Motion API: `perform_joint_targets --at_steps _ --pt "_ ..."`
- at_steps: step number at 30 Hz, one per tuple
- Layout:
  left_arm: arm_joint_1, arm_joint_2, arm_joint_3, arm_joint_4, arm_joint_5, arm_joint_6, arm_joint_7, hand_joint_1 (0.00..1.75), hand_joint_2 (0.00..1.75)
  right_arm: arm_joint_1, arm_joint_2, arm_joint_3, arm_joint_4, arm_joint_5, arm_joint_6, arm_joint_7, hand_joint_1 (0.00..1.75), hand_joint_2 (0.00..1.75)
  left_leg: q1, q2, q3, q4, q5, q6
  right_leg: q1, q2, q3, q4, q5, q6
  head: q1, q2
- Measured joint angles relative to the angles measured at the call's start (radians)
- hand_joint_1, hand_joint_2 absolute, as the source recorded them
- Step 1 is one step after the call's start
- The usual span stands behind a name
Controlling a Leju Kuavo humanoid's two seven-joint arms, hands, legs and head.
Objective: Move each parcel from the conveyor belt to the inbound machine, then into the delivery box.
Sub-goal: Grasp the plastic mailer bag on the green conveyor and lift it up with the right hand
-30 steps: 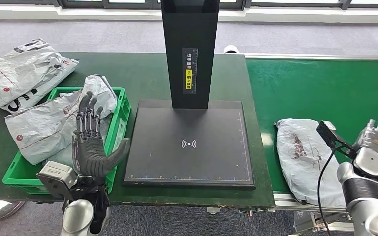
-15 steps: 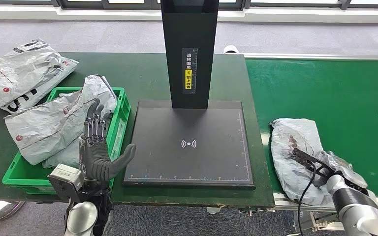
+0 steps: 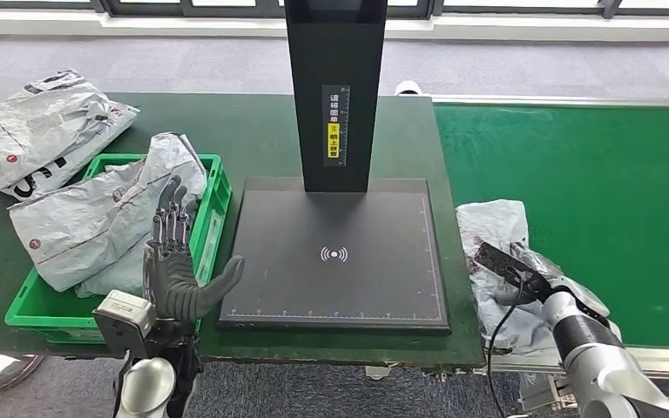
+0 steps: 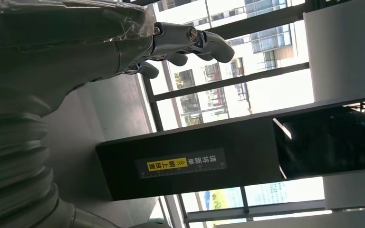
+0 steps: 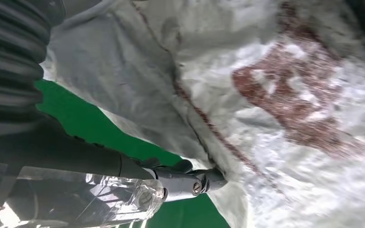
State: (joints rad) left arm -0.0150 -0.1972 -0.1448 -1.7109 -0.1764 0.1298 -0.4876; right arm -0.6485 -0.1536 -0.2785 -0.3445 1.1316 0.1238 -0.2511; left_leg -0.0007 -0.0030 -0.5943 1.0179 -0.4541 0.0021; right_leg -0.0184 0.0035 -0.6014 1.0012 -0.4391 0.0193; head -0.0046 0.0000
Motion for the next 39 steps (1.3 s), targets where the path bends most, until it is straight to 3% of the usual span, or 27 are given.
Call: perform_joint_targets --at_steps 9,14,15,18,19,26,27,31,39 --pt "-0.006 -0.006 0.004 0.0 -0.011 -0.003 0.005 0.0 1.75 -0.022 0.026 0.0 -0.002 -0.061 0.021 -0.08 0.0 1.75 0.0 -0.001 -0.001 0.0 0.0 0.0 0.0 -0.001 0.0 0.0 0.0 0.0 0.0 0.0" --pt "-0.006 -0.011 0.005 -0.004 -0.022 -0.002 0.008 0.0 1.75 -0.034 0.048 0.0 -0.005 -0.097 0.017 -0.075 0.0 1.75 0.0 -0.001 -0.001 0.0 0.0 0.0 0.0 -0.001 0.0 0.0 0.0 0.0 0.0 0.0" --pt "-0.006 -0.012 0.005 -0.005 -0.023 -0.001 0.008 0.0 1.75 -0.035 0.052 0.0 -0.005 -0.099 0.016 -0.07 0.3 1.75 0.0 -0.001 -0.001 0.0 0.0 0.0 0.0 -0.001 0.0 0.0 0.0 0.0 0.0 0.0" --pt "-0.007 -0.013 0.005 -0.007 -0.029 -0.001 0.012 0.0 1.75 -0.036 0.06 0.0 -0.005 -0.102 0.017 -0.046 1.61 1.75 0.0 -0.001 -0.001 0.0 0.0 0.0 0.0 -0.001 0.0 0.0 0.0 0.0 0.0 0.0" --pt "-0.009 -0.014 0.006 -0.009 -0.032 -0.001 0.015 0.0 1.75 -0.036 0.063 0.0 -0.005 -0.103 0.019 -0.037 1.75 1.75 0.0 -0.001 -0.001 0.0 0.0 0.0 0.0 -0.001 0.0 0.0 0.0 0.0 0.0 0.0" --pt "-0.025 -0.018 0.007 -0.009 -0.059 -0.008 0.03 0.0 1.75 -0.025 0.098 0.0 -0.005 -0.104 0.016 -0.008 1.75 1.75 0.0 -0.001 -0.001 0.0 0.0 0.0 0.0 0.0 -0.001 0.0 0.0 0.0 0.0 0.0" --pt "-0.025 -0.018 0.007 -0.008 -0.062 -0.008 0.03 0.0 1.75 -0.024 0.103 0.0 -0.005 -0.104 0.013 -0.004 1.68 1.75 0.0 -0.001 -0.001 0.0 0.0 0.0 0.0 0.0 -0.001 0.0 0.0 0.0 0.0 0.0" --pt "-0.025 -0.02 0.007 0.0 -0.069 -0.005 0.03 0.0 1.75 -0.021 0.114 0.0 -0.005 -0.103 0.006 0.018 0.0 1.75 0.0 -0.001 -0.001 0.0 0.0 0.0 0.0 -0.001 -0.001 0.0 0.0 0.0 0.0 0.0" --pt "-0.024 -0.021 0.007 0.01 -0.071 -0.004 0.029 0.0 1.75 -0.02 0.114 0.0 -0.005 -0.099 -0.023 0.04 0.0 1.75 0.0 0.0 0.0 0.0 0.0 0.0 0.0 0.0 -0.001 0.0 0.0 0.0 0.0 0.0"
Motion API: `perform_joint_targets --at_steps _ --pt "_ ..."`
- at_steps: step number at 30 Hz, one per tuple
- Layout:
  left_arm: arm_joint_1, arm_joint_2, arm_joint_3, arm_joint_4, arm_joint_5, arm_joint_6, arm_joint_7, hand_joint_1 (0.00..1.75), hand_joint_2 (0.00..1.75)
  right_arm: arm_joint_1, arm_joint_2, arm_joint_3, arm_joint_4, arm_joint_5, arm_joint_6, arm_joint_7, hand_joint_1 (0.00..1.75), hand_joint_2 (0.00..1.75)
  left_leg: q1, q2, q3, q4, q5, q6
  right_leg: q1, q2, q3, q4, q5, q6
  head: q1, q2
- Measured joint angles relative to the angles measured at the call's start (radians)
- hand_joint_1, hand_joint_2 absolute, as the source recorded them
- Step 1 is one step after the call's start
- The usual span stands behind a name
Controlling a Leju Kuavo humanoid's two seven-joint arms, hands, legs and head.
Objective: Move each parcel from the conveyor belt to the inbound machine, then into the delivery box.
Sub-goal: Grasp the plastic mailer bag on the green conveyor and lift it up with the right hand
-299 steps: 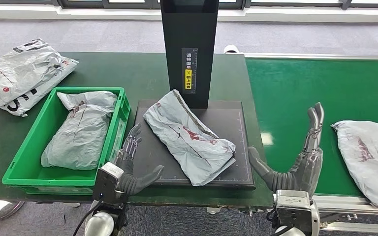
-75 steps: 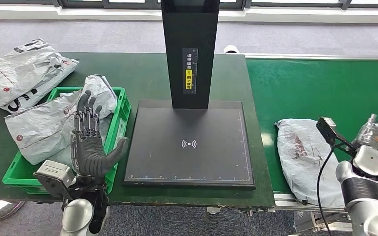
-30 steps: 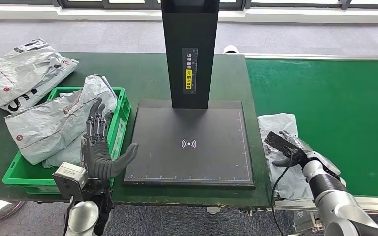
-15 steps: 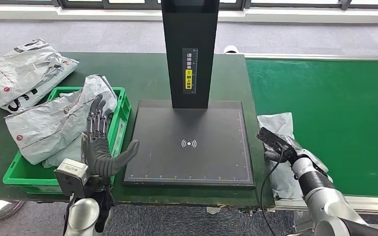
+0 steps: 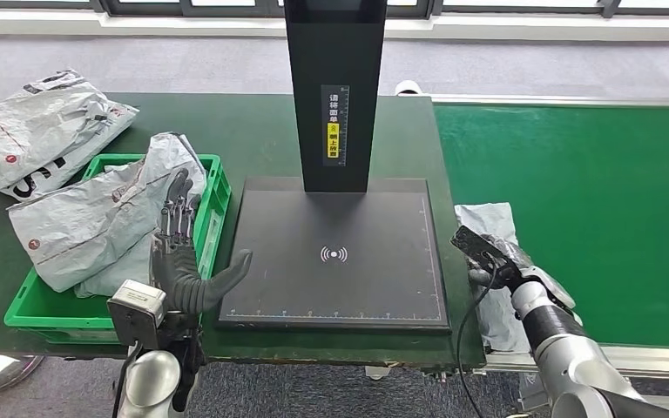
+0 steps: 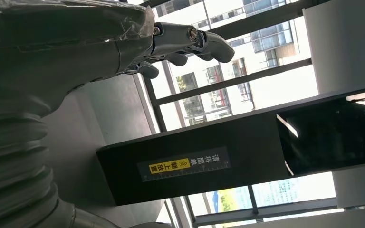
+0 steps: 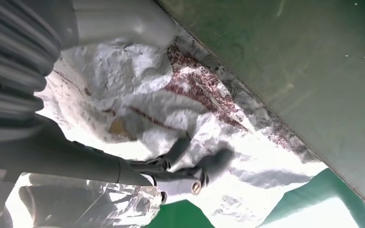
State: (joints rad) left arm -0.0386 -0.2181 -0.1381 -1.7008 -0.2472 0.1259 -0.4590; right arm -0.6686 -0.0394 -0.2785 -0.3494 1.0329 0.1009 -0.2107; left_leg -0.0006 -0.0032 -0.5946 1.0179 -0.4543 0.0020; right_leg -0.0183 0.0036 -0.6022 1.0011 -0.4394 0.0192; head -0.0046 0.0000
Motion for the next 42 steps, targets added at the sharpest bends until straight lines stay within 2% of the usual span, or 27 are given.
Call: perform_joint_targets --at_steps 14,18,21,25,27,33,37,38,41,42 --pt "0.015 0.0 0.0 0.0 0.0 0.0 0.001 0.0 1.75 0.006 -0.03 0.0 -0.037 -0.021 -0.041 0.009 0.0 1.75 0.0 0.0 0.0 0.0 0.0 0.0 0.0 0.0 -0.001 0.0 0.0 0.0 0.0 0.0" --pt "0.016 0.0 0.0 0.0 0.0 -0.001 0.005 0.0 1.75 0.006 -0.039 0.002 -0.042 -0.023 -0.05 0.035 0.0 1.75 0.0 -0.001 -0.001 0.0 0.0 0.0 0.0 0.0 0.0 0.0 0.0 0.0 0.0 0.0" --pt "0.016 0.0 0.0 0.0 0.0 -0.008 0.008 0.0 1.75 0.006 -0.048 0.013 -0.043 0.004 -0.048 0.093 0.0 1.75 0.0 -0.001 -0.001 0.0 0.0 0.0 0.0 0.0 0.0 0.0 0.0 0.0 0.0 0.0" --pt "0.007 0.0 0.0 0.006 0.002 -0.03 0.015 0.0 1.75 0.009 -0.073 0.066 -0.031 0.106 0.003 0.227 0.0 1.75 0.0 -0.001 -0.001 0.0 0.0 0.0 0.0 -0.001 -0.001 -0.001 0.0 0.0 0.0 0.0" --pt "-0.004 0.0 0.0 0.014 0.006 -0.041 0.018 0.0 1.75 0.016 -0.087 0.105 -0.018 0.152 0.049 0.266 0.0 1.75 0.0 -0.001 -0.001 0.0 0.0 0.0 0.0 -0.001 -0.001 -0.001 0.0 0.0 0.0 0.0" --pt "-0.028 0.0 0.0 0.037 0.016 -0.05 0.018 0.0 1.75 0.027 -0.111 0.199 0.006 0.233 0.153 0.285 0.0 1.75 0.0 -0.002 0.001 0.0 0.0 0.0 0.0 -0.002 0.001 -0.001 -0.001 0.0 0.0 0.0" --pt "-0.033 0.0 -0.001 0.045 0.016 -0.051 0.018 0.0 1.75 0.026 -0.117 0.234 0.011 0.245 0.173 0.282 0.0 1.75 0.0 -0.003 0.001 0.0 0.0 0.0 0.0 -0.004 0.003 -0.001 -0.001 0.0 0.0 0.0" --pt "-0.033 0.0 -0.001 0.047 0.016 -0.051 0.018 0.0 1.75 0.026 -0.118 0.242 0.012 0.247 0.176 0.282 0.05 1.75 0.0 -0.004 0.002 0.0 0.0 0.0 0.0 -0.004 0.003 -0.001 -0.001 0.0 0.0 0.0" --pt "-0.034 0.0 -0.001 0.05 0.013 -0.049 0.018 0.0 1.75 0.026 -0.12 0.262 0.015 0.247 0.178 0.278 1.36 1.75 0.0 -0.004 0.003 0.0 -0.001 0.001 0.0 -0.004 0.005 -0.002 -0.002 0.0 0.0 0.0" --pt "-0.034 0.0 -0.001 0.05 0.009 -0.048 0.018 0.0 1.75 0.027 -0.12 0.267 0.015 0.244 0.173 0.276 1.75 1.75 0.0 -0.004 0.003 0.0 -0.001 0.001 0.0 -0.004 0.005 -0.002 -0.002 0.0 0.0 0.0"
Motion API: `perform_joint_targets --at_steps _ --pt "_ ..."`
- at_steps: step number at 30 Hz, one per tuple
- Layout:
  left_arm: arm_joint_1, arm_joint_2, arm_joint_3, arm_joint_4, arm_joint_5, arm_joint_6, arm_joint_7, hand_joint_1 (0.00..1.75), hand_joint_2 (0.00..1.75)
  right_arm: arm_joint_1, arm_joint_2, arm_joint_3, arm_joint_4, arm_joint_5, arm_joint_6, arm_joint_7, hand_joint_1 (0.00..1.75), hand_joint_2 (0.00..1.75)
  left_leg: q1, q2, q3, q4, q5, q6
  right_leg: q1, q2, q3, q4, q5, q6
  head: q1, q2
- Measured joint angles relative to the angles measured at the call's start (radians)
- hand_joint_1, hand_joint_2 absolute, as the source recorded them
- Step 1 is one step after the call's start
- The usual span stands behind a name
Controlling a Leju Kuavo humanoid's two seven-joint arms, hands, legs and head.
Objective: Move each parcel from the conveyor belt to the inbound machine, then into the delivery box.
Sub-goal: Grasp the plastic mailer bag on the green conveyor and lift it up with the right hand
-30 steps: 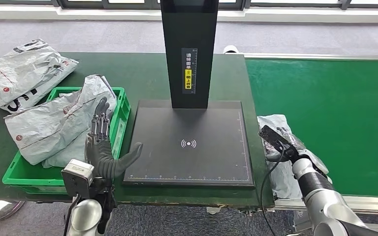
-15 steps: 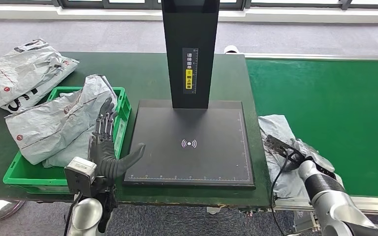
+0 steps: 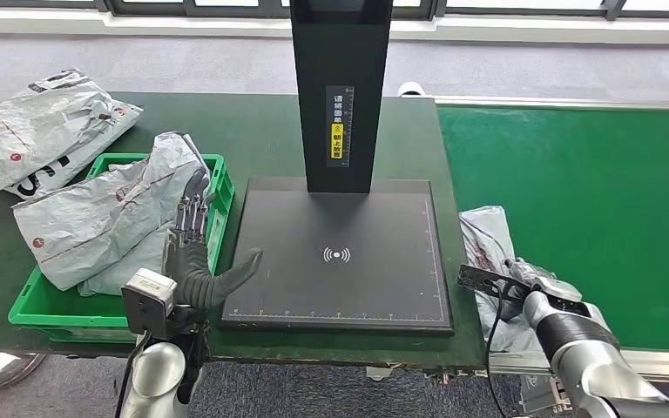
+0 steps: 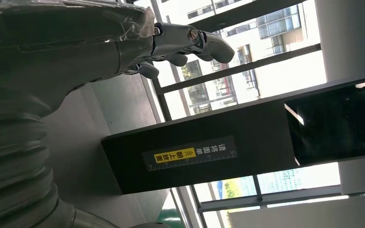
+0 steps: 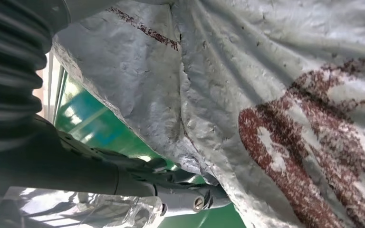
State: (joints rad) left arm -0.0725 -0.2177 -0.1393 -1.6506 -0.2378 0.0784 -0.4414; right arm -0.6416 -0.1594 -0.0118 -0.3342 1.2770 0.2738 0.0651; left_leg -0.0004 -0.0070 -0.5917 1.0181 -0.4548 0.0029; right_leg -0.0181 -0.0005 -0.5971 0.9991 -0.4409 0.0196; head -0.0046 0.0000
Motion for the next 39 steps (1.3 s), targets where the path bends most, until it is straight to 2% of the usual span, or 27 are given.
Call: perform_joint_targets --at_steps 10,20,24,29,32,36,39 --pt "0.016 0.004 -0.004 -0.01 -0.029 0.027 0.0 0.0 1.75 0.026 0.006 0.002 0.0 -0.086 -0.122 -0.036 1.75 1.75 0.0 0.0 0.003 0.0 -0.001 0.001 0.0 0.0 0.005 -0.002 0.0 0.001 0.0 0.0" --pt "0.029 0.006 -0.004 -0.03 -0.05 0.057 0.004 0.0 1.75 0.045 0.019 -0.068 -0.014 -0.258 -0.154 -0.196 1.75 1.75 0.0 0.0 0.003 0.0 -0.001 0.001 0.0 0.0 0.004 -0.001 0.0 0.001 0.0 0.0" --pt "0.046 0.006 -0.004 -0.047 -0.061 0.079 0.004 0.0 1.75 0.056 0.026 -0.133 -0.046 -0.392 -0.146 -0.293 1.75 1.75 0.0 0.002 0.002 -0.001 -0.001 0.0 0.0 0.002 0.002 -0.001 0.0 0.001 0.0 0.0" --pt "0.061 0.006 -0.004 -0.061 -0.067 0.095 0.004 0.0 1.75 0.07 0.038 -0.195 -0.091 -0.496 -0.137 -0.346 1.75 1.75 0.0 0.003 0.0 -0.001 -0.001 0.0 0.0 0.004 0.0 0.0 0.001 0.0 0.0 0.0" --pt "0.073 0.005 -0.004 -0.069 -0.076 0.118 0.003 0.0 1.75 0.089 0.054 -0.243 -0.177 -0.686 -0.114 -0.392 1.75 1.75 0.0 0.003 -0.001 -0.001 -0.001 0.0 0.0 0.003 -0.003 0.0 0.001 0.0 0.0 0.0" --pt "0.078 0.003 -0.002 -0.071 -0.081 0.141 0.003 0.0 1.75 0.114 0.07 -0.301 -0.36 -0.928 -0.081 -0.387 1.75 1.75 0.0 0.0 -0.004 0.0 0.001 0.0 0.0 0.0 -0.004 0.0 0.001 0.0 0.0 0.0" --pt "0.081 0.003 0.0 -0.071 -0.081 0.143 0.003 0.0 1.75 0.127 0.076 -0.327 -0.476 -0.99 -0.067 -0.378 1.75 1.75 0.0 0.0 -0.004 0.0 0.001 0.0 0.0 0.0 -0.004 0.0 0.001 0.0 0.0 0.0"
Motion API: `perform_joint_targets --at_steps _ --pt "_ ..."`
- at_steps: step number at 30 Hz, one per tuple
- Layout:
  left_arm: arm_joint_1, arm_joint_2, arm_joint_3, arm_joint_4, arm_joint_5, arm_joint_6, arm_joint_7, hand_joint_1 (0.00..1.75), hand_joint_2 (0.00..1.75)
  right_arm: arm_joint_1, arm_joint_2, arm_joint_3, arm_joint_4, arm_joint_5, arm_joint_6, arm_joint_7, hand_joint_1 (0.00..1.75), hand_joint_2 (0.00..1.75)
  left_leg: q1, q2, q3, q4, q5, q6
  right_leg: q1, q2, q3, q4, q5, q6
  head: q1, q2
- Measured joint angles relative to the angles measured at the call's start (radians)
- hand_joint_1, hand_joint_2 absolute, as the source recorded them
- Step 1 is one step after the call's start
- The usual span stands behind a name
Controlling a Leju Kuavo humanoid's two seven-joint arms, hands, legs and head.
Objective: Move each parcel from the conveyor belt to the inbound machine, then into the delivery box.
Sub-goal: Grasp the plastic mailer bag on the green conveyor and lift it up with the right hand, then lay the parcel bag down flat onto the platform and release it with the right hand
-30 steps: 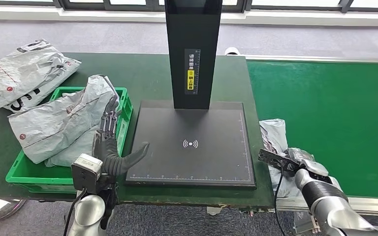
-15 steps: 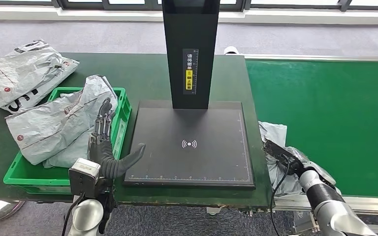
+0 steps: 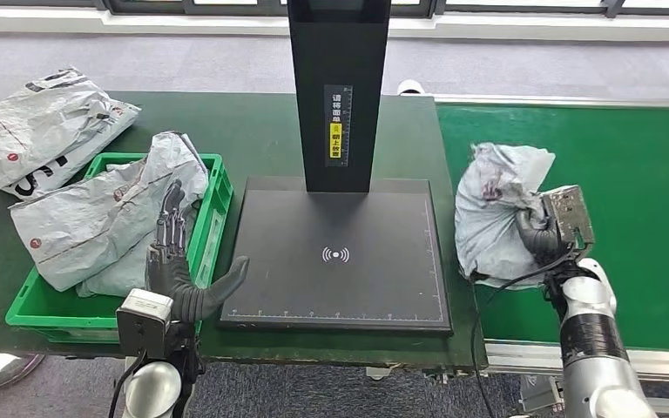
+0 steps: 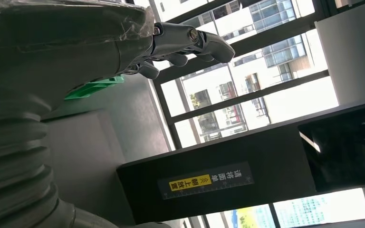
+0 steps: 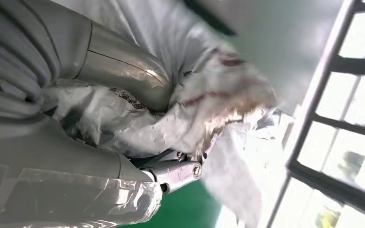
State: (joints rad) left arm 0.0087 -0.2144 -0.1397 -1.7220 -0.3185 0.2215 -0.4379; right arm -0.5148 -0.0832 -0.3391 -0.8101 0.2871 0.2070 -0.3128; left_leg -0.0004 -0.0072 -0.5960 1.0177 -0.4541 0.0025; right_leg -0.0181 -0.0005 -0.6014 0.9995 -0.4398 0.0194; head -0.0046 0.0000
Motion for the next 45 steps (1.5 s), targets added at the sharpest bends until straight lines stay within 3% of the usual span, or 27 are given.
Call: perform_joint_targets --at_steps 11,18,24,28,33,45 --pt "0.005 0.0 0.003 -0.002 0.0 0.003 0.0 0.0 1.75 0.051 0.016 -0.024 -0.153 -0.042 -0.008 -0.014 1.75 1.75 0.0 0.0 0.0 0.0 0.0 0.0 0.0 0.0 0.0 0.0 0.0 0.001 0.0 0.0" --pt "0.03 -0.008 0.013 -0.013 -0.001 0.002 -0.005 0.0 1.75 0.191 0.055 -0.024 -0.398 -0.129 -0.065 -0.016 1.75 1.75 0.0 -0.001 0.0 0.0 -0.001 0.0 0.0 -0.001 0.0 0.0 -0.002 0.0 0.0 0.0" --pt "0.03 -0.019 0.019 -0.023 -0.006 -0.012 0.002 0.0 1.75 0.235 0.091 -0.012 -0.522 -0.05 -0.114 0.037 1.75 1.75 0.0 0.0 -0.001 -0.001 -0.002 0.0 0.0 0.0 0.0 0.0 -0.003 0.0 0.0 0.0" --pt "0.019 -0.026 0.02 -0.021 -0.009 -0.015 0.008 0.0 1.75 0.198 0.112 0.04 -0.463 0.028 -0.143 0.05 1.75 1.75 0.0 0.001 0.0 -0.001 -0.001 0.0 0.0 0.001 0.0 0.0 -0.002 0.0 0.0 0.0" --pt "-0.012 -0.031 0.017 -0.008 -0.009 -0.022 0.02 0.0 1.75 0.085 0.155 0.155 -0.263 0.088 -0.179 0.054 1.75 1.75 0.0 0.002 0.001 0.0 0.001 -0.002 0.0 0.002 0.0 0.001 0.0 -0.001 0.0 0.0" --pt "-0.045 -0.032 -0.008 0.035 0.002 -0.029 0.021 0.0 1.75 -0.048 0.251 0.33 0.076 0.113 -0.179 0.068 1.75 1.75 0.001 0.002 0.0 -0.001 0.001 -0.003 0.0 0.002 -0.001 0.002 -0.001 -0.002 0.0 0.0"
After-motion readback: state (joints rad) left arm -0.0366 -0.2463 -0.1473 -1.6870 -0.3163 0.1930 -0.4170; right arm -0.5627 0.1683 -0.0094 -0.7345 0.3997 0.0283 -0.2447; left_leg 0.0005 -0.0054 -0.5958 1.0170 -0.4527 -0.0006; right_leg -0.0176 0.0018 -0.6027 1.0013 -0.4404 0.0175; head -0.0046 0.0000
